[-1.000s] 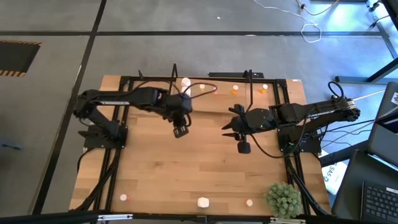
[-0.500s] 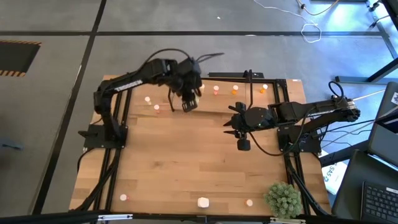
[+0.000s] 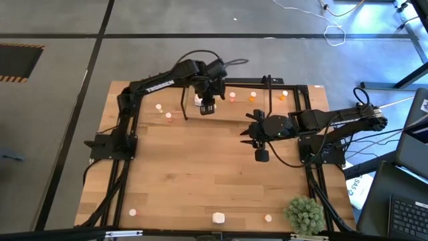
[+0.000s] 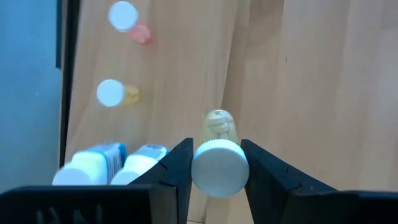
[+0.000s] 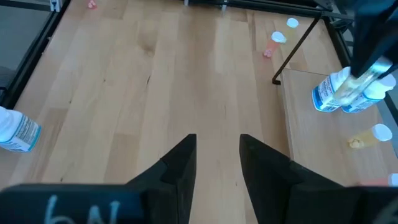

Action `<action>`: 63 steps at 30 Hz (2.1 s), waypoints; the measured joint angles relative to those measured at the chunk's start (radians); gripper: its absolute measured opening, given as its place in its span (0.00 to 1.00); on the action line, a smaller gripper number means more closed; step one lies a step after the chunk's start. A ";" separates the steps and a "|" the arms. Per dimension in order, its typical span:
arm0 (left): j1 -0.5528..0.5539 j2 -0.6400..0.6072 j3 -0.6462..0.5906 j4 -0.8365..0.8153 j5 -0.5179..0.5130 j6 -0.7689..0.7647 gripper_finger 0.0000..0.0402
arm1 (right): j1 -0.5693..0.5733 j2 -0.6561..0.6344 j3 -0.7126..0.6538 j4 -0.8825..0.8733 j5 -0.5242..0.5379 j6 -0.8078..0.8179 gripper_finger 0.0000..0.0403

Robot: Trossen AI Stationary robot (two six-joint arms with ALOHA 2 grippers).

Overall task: Pick and place medicine bottles onto shelf by color
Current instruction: Put the bottom yellow pill bottle on the shelf aligned with the other yellow pill bottle

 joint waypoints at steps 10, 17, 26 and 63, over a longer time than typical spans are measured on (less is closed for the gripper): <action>-0.006 0.112 0.000 0.070 -0.011 0.156 0.27 | 0.000 0.000 0.000 -0.016 0.176 0.027 0.31; -0.003 0.150 -0.001 0.094 -0.076 0.171 0.27 | 0.000 0.000 0.000 -0.054 0.243 0.027 0.31; 0.035 0.155 -0.018 0.131 -0.059 0.171 0.27 | 0.000 0.000 0.000 -0.094 0.242 0.026 0.31; 0.057 0.232 -0.017 0.145 -0.074 0.117 0.27 | 0.001 0.000 0.000 -0.075 0.353 0.027 0.31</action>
